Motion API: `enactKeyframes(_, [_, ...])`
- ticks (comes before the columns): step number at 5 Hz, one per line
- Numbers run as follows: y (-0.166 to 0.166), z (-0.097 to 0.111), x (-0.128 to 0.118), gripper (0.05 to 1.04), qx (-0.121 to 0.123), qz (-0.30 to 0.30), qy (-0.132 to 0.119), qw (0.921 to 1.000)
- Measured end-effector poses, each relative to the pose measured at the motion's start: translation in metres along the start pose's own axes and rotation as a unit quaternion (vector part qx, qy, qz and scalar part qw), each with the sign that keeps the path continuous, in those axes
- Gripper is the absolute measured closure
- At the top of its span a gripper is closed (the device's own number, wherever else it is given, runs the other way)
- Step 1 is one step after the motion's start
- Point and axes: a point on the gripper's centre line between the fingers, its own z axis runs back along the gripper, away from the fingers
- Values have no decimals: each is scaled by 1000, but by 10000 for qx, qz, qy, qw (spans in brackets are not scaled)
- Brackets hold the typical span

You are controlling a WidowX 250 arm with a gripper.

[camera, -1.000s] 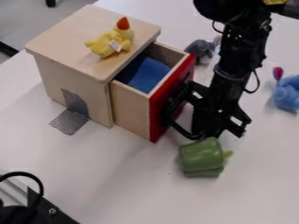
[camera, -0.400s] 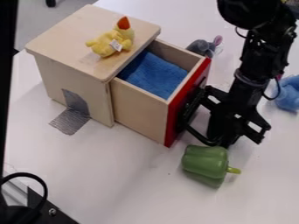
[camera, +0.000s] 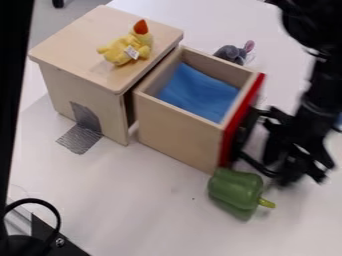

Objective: Open the drawer

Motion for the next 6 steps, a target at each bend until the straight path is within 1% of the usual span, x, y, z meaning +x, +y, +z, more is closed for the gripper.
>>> enactKeyframes(1, [-1,3,2,140,-44,142,-118,9998])
enactKeyframes(2, [11,9,-5,83,-255,835,-262,9958])
enactKeyframes(3, [32,13,-12,83,-418,1410,-360,9885])
enactKeyframes(4, [41,14,-14,83,-533,1686,-397,9834])
enactKeyframes(5, [43,34,-14,83,-520,1803,-636,9802])
enactKeyframes(6, [43,35,-14,83,-519,1818,-658,9798])
